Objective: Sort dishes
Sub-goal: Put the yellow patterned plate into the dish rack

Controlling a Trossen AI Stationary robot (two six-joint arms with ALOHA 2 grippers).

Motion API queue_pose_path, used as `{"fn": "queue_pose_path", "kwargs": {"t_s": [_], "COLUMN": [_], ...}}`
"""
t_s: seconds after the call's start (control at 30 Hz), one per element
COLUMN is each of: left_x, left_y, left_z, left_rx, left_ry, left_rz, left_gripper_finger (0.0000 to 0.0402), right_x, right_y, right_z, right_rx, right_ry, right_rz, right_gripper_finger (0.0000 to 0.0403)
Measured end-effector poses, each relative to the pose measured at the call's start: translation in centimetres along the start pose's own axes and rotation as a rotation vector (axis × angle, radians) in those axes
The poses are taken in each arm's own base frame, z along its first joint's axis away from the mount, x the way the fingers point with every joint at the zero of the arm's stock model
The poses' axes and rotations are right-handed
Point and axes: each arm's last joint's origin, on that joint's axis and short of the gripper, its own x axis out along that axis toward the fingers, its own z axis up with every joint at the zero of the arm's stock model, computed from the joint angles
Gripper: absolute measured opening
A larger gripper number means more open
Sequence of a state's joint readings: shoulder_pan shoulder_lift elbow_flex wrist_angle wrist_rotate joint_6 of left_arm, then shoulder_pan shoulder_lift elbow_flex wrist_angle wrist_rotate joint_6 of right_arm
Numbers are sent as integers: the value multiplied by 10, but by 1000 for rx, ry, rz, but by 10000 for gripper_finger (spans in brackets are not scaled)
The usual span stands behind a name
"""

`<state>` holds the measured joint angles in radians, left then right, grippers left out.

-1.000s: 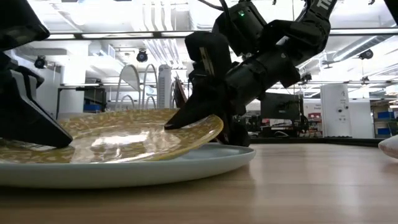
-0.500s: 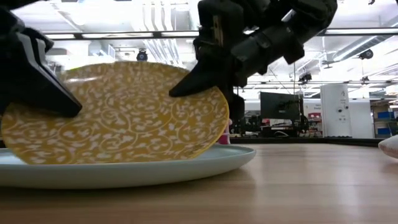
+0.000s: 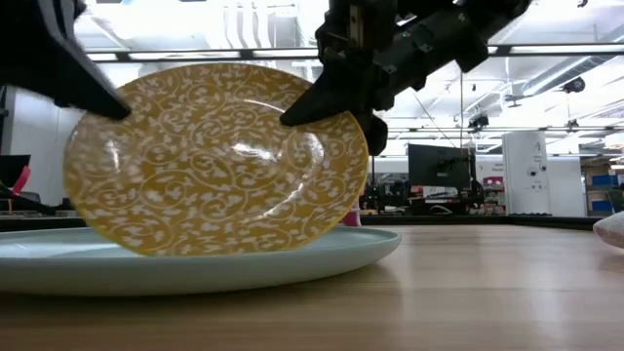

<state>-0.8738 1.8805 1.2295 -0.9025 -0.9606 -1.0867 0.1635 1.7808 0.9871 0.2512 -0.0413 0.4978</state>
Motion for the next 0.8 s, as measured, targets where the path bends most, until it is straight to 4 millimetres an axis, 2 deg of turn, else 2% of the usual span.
{"fn": "queue_pose_path", "kwargs": {"t_s": [0.2,0.47,0.63,0.8], "left_x": [-14,-32,-50,-67], "left_y": [4,8,12,18], "left_z": [19,34,47,60], "left_rx": [37,87,136,220], "left_ry": [-32,-71,-112,-135], "left_rz": [38,64,77,92], "left_gripper_finger": [0,0,0,0], "right_x": [-13,-31,-52,-83], "right_y": [4,11,15,24], "right_z": [7,15,20,31], "right_rx": [-45,-130,-250,-423], "right_ry": [-12,-24,10,-12], "right_rz": [-48,-65,-71,-60], "right_gripper_finger": [0,0,0,0]}}
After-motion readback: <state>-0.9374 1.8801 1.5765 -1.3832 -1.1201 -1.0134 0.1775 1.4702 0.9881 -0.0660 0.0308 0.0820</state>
